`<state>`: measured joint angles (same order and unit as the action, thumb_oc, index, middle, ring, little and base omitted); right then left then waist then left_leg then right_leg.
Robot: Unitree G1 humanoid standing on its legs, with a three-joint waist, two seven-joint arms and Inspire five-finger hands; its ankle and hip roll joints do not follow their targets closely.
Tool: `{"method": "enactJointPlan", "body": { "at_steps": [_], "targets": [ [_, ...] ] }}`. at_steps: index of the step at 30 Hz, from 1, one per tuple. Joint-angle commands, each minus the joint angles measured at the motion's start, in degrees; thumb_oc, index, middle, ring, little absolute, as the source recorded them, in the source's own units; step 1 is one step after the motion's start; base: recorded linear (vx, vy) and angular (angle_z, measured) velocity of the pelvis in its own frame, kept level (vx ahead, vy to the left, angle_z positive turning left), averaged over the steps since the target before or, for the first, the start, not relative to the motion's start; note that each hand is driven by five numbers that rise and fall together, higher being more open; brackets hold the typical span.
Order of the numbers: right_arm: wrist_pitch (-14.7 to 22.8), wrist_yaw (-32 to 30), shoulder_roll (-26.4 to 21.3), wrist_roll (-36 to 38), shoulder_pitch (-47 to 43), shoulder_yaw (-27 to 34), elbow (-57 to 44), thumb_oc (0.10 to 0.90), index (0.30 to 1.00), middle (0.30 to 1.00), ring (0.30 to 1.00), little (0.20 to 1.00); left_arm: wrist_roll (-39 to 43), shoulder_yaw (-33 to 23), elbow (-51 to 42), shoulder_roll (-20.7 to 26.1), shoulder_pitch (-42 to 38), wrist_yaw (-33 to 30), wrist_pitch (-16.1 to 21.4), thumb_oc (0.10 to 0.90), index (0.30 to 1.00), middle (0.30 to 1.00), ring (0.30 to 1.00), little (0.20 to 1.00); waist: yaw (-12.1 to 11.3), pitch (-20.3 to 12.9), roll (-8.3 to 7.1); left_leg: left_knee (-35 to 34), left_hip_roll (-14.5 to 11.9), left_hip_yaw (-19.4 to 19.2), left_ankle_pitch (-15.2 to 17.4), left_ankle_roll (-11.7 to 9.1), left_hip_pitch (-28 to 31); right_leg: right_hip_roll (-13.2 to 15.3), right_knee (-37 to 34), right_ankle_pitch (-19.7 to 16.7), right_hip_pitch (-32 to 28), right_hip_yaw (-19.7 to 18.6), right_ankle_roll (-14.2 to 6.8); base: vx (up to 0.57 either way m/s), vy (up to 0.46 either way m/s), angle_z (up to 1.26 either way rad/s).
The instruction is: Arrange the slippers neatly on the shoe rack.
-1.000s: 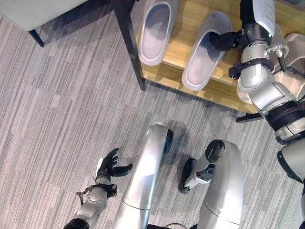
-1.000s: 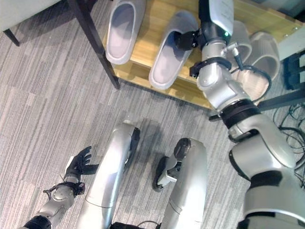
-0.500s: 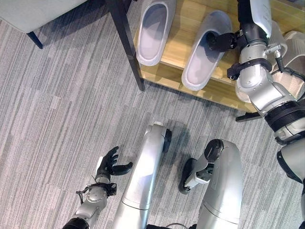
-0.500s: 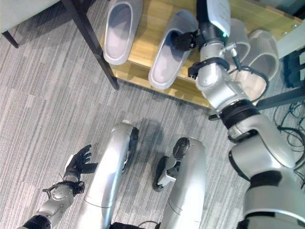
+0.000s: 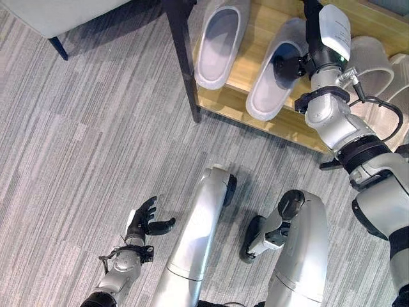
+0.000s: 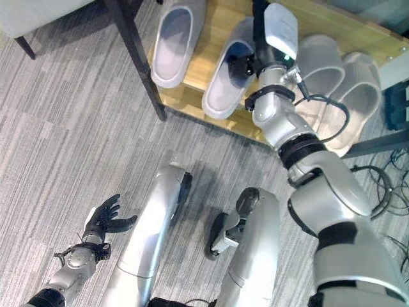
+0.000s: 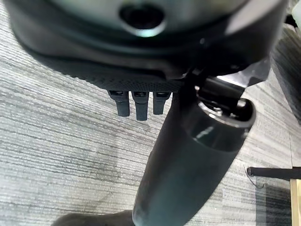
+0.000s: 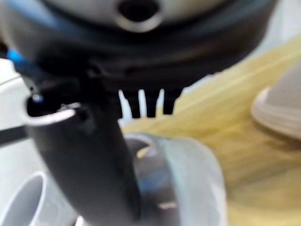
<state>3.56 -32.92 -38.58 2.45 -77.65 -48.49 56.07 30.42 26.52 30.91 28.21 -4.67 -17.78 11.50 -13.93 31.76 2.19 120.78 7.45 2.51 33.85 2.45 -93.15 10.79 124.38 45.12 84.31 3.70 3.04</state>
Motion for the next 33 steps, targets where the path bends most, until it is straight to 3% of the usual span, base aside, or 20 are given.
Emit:
{"method": "enactJointPlan", "body": {
  "at_steps": [1,13,33],
  "targets": [
    [1.3,-4.5,-1.5,-2.1,-11.3,-1.8,0.0,0.8,0.9,0.9,0.9,0.9,0.5,4.1,-4.7,2.6,1.9,0.2,4.3,0.8,0.9,0.9,0.9,0.9,-3.6,-2.0,2.36,0.9,0.4,4.6,12.9,-2.4,3.2,1.8,1.6,-2.7,0.3,1.5,5.6,-0.03,-0.017,0.07],
    [2.0,-5.4,-1.9,-1.3,-13.4,-2.7,4.5,0.8,0.9,0.9,0.9,0.9,0.6,6.4,-4.6,3.3,1.8,1.4,4.2,0.8,0.9,0.9,0.9,0.9,-5.2,-2.0,3.8,1.5,1.1,5.9,13.0,-2.6,3.2,2.4,1.2,-3.3,-0.6,2.7,5.1,-0.01,0.001,0.04],
    [4.2,-5.2,-4.1,-0.8,-7.5,-0.9,-6.8,0.8,0.9,0.9,0.9,0.9,0.2,5.7,-4.3,2.4,3.4,1.0,4.0,0.8,0.9,0.9,0.9,0.9,-3.0,-2.0,2.17,2.1,0.0,4.3,13.6,-2.5,3.2,1.4,2.3,-2.9,1.4,1.1,5.4,0.0,0.007,-0.02]
  ]
}}
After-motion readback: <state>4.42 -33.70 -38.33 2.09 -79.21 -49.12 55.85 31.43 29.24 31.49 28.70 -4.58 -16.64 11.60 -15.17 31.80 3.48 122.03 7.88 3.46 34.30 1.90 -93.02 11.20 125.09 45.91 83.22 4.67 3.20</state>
